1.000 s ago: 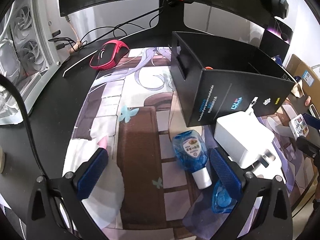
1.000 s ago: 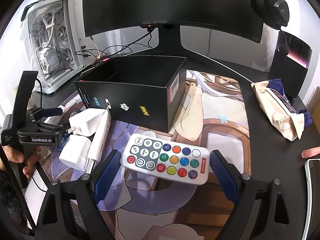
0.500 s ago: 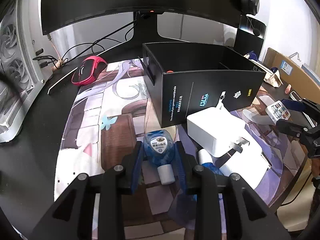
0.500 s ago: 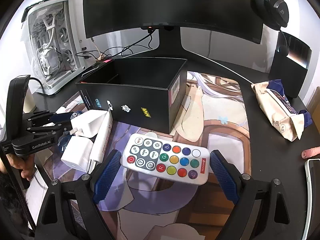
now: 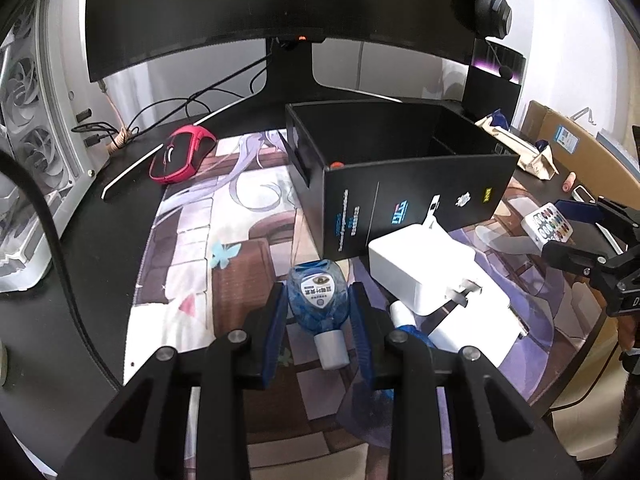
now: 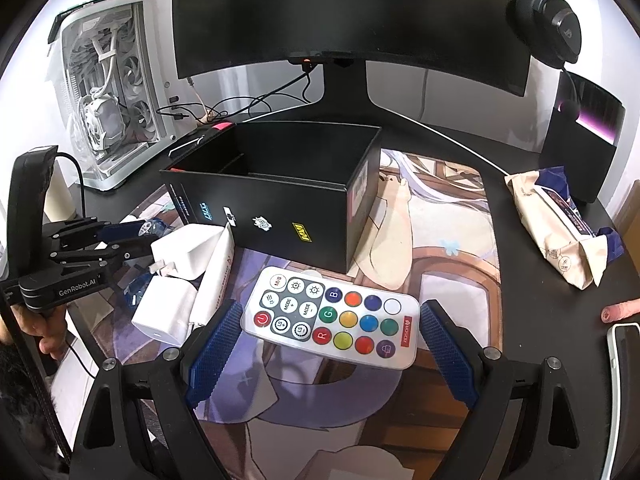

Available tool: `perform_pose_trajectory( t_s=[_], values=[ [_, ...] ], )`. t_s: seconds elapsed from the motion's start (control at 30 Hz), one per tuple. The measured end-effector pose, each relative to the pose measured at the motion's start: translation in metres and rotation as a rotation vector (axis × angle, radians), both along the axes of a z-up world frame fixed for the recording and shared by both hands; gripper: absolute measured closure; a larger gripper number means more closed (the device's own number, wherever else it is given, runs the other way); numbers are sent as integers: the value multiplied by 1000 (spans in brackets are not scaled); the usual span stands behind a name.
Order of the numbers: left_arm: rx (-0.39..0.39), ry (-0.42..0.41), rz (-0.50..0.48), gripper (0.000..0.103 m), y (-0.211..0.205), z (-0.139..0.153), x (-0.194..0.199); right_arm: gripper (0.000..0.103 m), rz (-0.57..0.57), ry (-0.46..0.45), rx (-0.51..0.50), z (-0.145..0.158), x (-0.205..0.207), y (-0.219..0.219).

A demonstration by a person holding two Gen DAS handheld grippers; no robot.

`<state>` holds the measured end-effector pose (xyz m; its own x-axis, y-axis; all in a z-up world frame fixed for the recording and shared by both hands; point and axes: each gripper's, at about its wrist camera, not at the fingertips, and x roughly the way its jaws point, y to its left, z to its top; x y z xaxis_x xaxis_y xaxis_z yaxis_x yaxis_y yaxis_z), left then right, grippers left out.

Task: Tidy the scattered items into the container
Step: 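Grasp the blue bottle with the left gripper while the right gripper stays at the remote, then lift the blue bottle and white remote and carry both over the black box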

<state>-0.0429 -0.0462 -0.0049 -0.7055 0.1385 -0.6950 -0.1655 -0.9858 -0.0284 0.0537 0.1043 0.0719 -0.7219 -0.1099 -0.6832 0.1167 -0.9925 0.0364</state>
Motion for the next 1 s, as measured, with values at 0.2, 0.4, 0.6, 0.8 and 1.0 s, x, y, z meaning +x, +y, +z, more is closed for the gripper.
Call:
perform_pose_trajectory(
  t_s=[0.2, 0.4, 0.6, 0.8, 1.0],
  values=[
    [-1, 23, 3, 73, -3, 11, 4, 13, 19, 9, 5, 6, 0, -5],
    [-5, 36, 9, 74, -3, 17, 7, 13, 32, 16, 5, 12, -4, -6],
    [-6, 58, 13, 74, -3, 26, 9, 13, 38, 26, 7, 17, -7, -7],
    [-7, 78, 13, 74, -4, 39, 10, 12, 44, 37, 9, 23, -9, -7],
    [-8, 101, 8, 74, -3, 53, 7, 12, 53, 57, 6, 32, -13, -7]
  ],
)
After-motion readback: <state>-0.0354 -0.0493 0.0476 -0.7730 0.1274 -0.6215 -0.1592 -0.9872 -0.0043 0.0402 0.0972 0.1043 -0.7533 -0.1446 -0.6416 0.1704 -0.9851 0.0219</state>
